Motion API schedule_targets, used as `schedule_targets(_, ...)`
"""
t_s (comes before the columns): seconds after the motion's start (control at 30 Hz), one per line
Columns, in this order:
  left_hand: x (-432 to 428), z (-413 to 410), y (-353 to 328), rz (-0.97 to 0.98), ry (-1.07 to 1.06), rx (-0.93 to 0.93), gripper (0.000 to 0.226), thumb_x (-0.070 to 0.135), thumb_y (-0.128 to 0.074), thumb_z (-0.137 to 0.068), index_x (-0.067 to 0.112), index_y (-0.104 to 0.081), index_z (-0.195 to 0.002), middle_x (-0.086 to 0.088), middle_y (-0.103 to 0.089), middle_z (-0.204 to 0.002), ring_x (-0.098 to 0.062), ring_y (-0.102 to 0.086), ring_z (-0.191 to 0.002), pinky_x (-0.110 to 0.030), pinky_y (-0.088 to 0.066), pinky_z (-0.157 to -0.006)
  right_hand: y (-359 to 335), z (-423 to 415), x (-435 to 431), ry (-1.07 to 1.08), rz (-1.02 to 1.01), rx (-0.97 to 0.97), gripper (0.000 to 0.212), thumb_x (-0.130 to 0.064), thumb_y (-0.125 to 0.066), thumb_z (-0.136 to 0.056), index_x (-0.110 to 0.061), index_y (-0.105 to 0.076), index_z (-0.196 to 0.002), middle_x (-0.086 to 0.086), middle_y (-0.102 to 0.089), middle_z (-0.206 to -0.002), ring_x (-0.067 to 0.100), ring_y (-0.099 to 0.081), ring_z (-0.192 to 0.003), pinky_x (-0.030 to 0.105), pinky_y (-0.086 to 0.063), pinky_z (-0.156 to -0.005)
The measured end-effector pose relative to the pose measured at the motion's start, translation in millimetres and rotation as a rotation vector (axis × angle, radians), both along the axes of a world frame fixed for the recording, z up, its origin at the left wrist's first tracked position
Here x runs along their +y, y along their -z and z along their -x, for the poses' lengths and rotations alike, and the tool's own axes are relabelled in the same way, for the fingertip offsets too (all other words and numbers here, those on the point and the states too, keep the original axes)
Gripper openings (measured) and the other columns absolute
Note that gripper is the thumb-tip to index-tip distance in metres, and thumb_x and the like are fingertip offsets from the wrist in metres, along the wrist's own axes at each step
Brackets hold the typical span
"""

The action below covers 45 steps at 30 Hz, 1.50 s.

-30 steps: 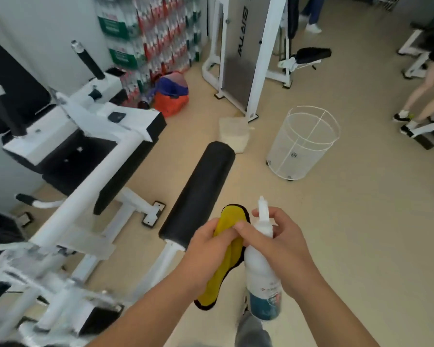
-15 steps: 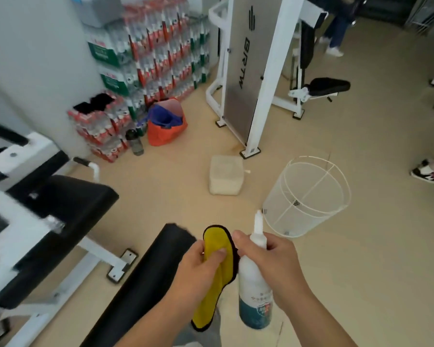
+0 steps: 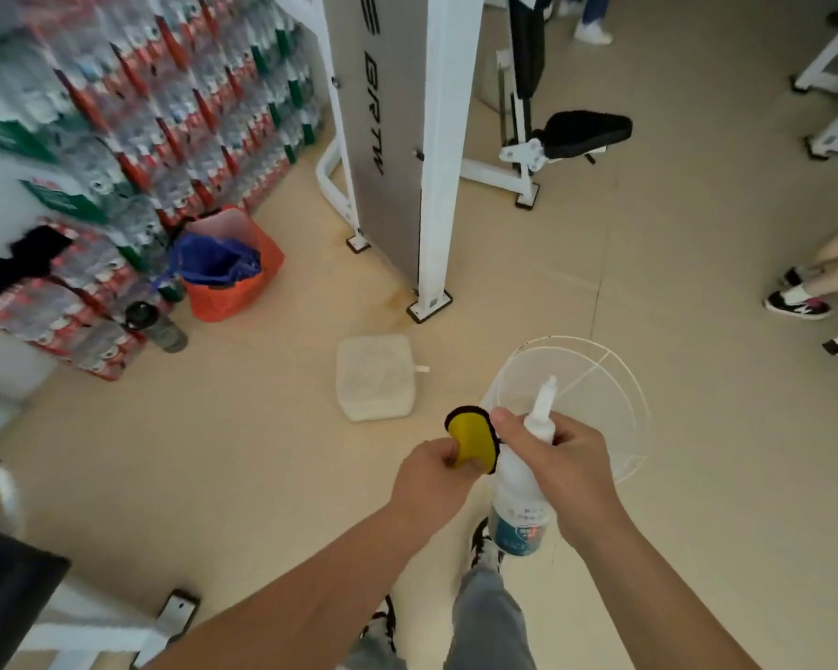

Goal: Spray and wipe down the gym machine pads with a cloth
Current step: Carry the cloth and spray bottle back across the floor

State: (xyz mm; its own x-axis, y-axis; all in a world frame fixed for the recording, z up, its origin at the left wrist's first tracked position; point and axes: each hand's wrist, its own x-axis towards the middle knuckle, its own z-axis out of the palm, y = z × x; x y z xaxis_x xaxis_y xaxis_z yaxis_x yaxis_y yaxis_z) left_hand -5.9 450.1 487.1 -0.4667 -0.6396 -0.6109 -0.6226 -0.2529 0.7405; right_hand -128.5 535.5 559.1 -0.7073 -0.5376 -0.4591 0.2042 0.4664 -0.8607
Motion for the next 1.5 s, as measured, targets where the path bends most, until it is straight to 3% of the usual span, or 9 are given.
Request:
schedule_targets(0.37, -60.0, 241.2, 82.2, -0.048, 0.086, -0.126, 0.021, 0.027, -0.060, -0.089, 0.010, -0.060, -0.076, 0.001, -0.059, -0.071, -0.022, -0.053, -0.067, -0.031, -0.045, -0.062, 57.3, 194.3, -49.0, 0.147, -0.074, -0.106, 0.047, -0.035, -0.092, -0.084, 0.007, -0.075, -0.092, 0.023, -0.066, -0.080, 0.023, -0.063, -0.074, 0.035, -0.050, -0.071)
schedule_targets(0.5, -74.3, 267.0, 103.9, -0.171, 0.215, -0.084, 0.020, 0.028, -0.059, -0.089, 0.025, -0.078, -0.097, 0.001, -0.078, -0.101, -0.022, -0.073, -0.097, -0.042, -0.061, -0.087, 73.1, 224.3, -65.0, 0.134, -0.106, -0.114, 0.043, -0.035, -0.093, -0.084, 0.004, -0.075, -0.088, 0.025, -0.066, -0.080, 0.024, -0.063, -0.075, 0.038, -0.050, -0.074)
schedule_targets(0.63, -97.1, 254.3, 124.7, -0.207, 0.209, -0.129, 0.027, 0.024, -0.054, -0.083, 0.019, -0.075, -0.099, -0.005, -0.076, -0.102, -0.018, -0.069, -0.094, -0.045, -0.060, -0.090, 88.8, 231.0, -95.8, 0.099, -0.117, -0.117, 0.057, -0.040, -0.097, -0.079, 0.009, -0.070, -0.089, 0.012, -0.060, -0.073, 0.021, -0.057, -0.071, 0.036, -0.046, -0.073)
schedule_targets(0.83, -166.9, 201.8, 77.4, -0.234, 0.163, -0.068, 0.035, 0.004, -0.044, -0.093, 0.026, -0.069, -0.080, 0.011, -0.070, -0.077, 0.009, -0.057, -0.055, -0.008, -0.042, -0.055, 107.9, 190.5, -185.3, -0.050, -0.182, -0.101, 0.070, -0.066, -0.087, -0.069, -0.002, -0.078, -0.098, 0.017, -0.080, -0.093, 0.033, -0.077, -0.092, 0.048, -0.062, -0.091)
schedule_targets(1.0, -251.9, 127.2, 89.2, -0.187, 0.173, -0.064, 0.041, 0.016, -0.054, -0.085, 0.041, -0.065, -0.115, 0.005, -0.065, -0.112, -0.013, -0.065, -0.104, -0.014, -0.049, -0.075, 134.2, 128.2, -289.4, -0.168, -0.220, -0.076, 0.070, -0.068, -0.078, -0.087, 0.001, -0.076, -0.100, 0.017, -0.080, -0.095, 0.032, -0.077, -0.098, 0.048, -0.060, -0.092)
schedule_targets(1.13, -328.0, 79.2, 123.4, -0.228, 0.200, -0.135, 0.050, 0.033, -0.063, -0.079, 0.048, -0.054, -0.125, 0.007, -0.044, -0.118, -0.015, -0.062, -0.099, -0.024, -0.053, -0.070, 171.0, 80.0, -363.1, -0.235, -0.215, -0.073, 0.049, -0.050, -0.073, -0.100, -0.001, -0.076, -0.098, 0.017, -0.080, -0.091, 0.037, -0.077, -0.098, 0.037, -0.056, -0.080)
schedule_targets(1.23, -375.0, 54.1, 156.3, -0.279, 0.190, -0.150, 0.042, 0.033, -0.066, -0.082, 0.041, -0.056, -0.123, 0.007, -0.052, -0.118, -0.014, -0.066, -0.091, -0.021, -0.049, -0.064, 210.4, 59.4, -403.2, -0.386, -0.245, -0.003, 0.064, -0.086, -0.064, -0.081, -0.024, -0.072, -0.095, -0.005, -0.075, -0.089, 0.021, -0.072, -0.092, 0.039, -0.055, -0.089)
schedule_targets(1.3, -405.8, 37.3, 192.0, -0.298, 0.147, -0.137, 0.048, 0.024, -0.064, -0.091, 0.038, -0.052, -0.135, 0.002, -0.062, -0.120, -0.019, -0.069, -0.098, -0.019, -0.049, -0.068, 250.2, 50.9, -432.6, -0.504, -0.246, 0.041, 0.087, -0.097, -0.053, -0.072, -0.031, -0.074, -0.125, -0.015, -0.072, -0.115, 0.011, -0.069, -0.113, 0.042, -0.054, -0.107)
schedule_targets(1.5, -463.3, 28.7, 309.0, -0.382, -0.006, -0.106, 0.066, 0.008, -0.051, -0.099, 0.035, -0.035, -0.157, 0.001, -0.062, -0.138, -0.008, -0.059, -0.094, -0.007, -0.045, -0.060, 363.3, 53.0, -501.6, -0.636, -0.317, -0.018, 0.062, -0.057, -0.068, -0.100, -0.019, -0.063, -0.149, -0.006, -0.067, -0.128, 0.011, -0.063, -0.119, 0.009, -0.046, -0.089)
